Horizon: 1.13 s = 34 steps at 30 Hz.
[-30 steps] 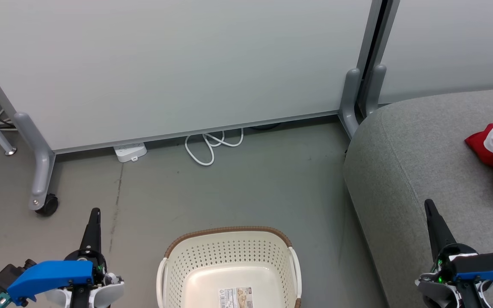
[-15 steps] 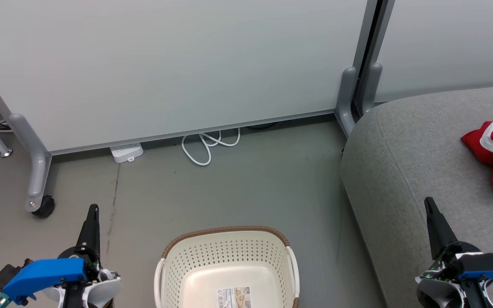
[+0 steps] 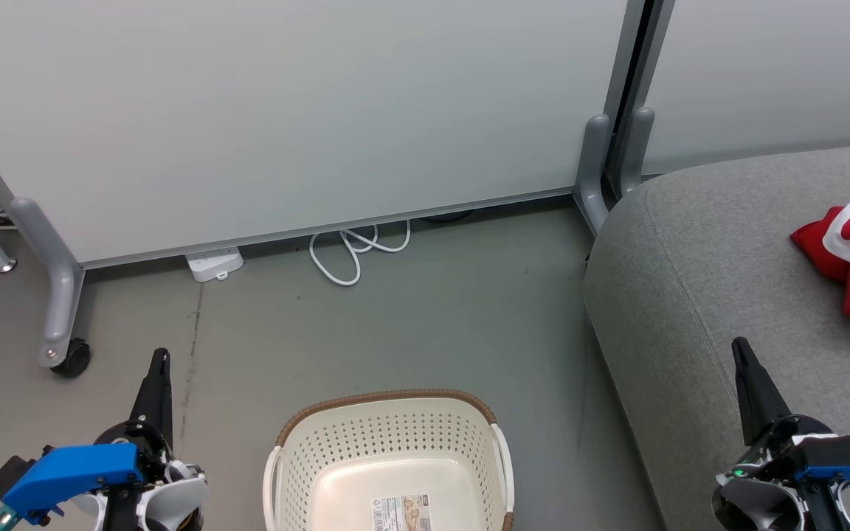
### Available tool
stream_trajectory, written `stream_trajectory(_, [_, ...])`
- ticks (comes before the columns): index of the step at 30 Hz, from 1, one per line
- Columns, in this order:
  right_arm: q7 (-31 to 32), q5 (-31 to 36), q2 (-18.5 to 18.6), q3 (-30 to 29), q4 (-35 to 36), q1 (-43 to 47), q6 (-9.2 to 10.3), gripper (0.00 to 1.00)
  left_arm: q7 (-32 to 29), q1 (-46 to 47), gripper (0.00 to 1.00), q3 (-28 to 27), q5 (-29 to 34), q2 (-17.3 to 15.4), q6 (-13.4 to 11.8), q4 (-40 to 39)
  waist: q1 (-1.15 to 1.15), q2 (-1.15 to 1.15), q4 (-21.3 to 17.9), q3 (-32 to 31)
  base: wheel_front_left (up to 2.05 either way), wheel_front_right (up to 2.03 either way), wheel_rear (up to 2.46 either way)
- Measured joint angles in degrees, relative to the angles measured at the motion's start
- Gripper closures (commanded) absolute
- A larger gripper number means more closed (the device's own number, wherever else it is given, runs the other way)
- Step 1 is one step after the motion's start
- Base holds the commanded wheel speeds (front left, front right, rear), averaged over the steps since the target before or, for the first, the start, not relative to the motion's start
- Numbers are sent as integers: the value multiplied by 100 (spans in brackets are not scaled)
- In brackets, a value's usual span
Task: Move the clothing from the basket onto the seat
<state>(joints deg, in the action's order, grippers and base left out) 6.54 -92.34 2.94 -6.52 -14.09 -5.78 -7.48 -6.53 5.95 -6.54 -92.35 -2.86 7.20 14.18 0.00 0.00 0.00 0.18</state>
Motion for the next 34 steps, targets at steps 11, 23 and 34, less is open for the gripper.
stream_trajectory(11, [1, 0, -1, 0, 0, -1, 0, 100, 0, 0, 100, 0, 0, 0, 0, -1, 0, 0, 0, 0, 0, 0, 0])
stream_trajectory(23, [1, 0, -1, 0, 0, -1, 0, 100, 0, 0, 100, 0, 0, 0, 0, -1, 0, 0, 0, 0, 0, 0, 0])
stream_trajectory(34, [1, 0, -1, 0, 0, -1, 0, 100, 0, 0, 100, 0, 0, 0, 0, -1, 0, 0, 0, 0, 0, 0, 0])
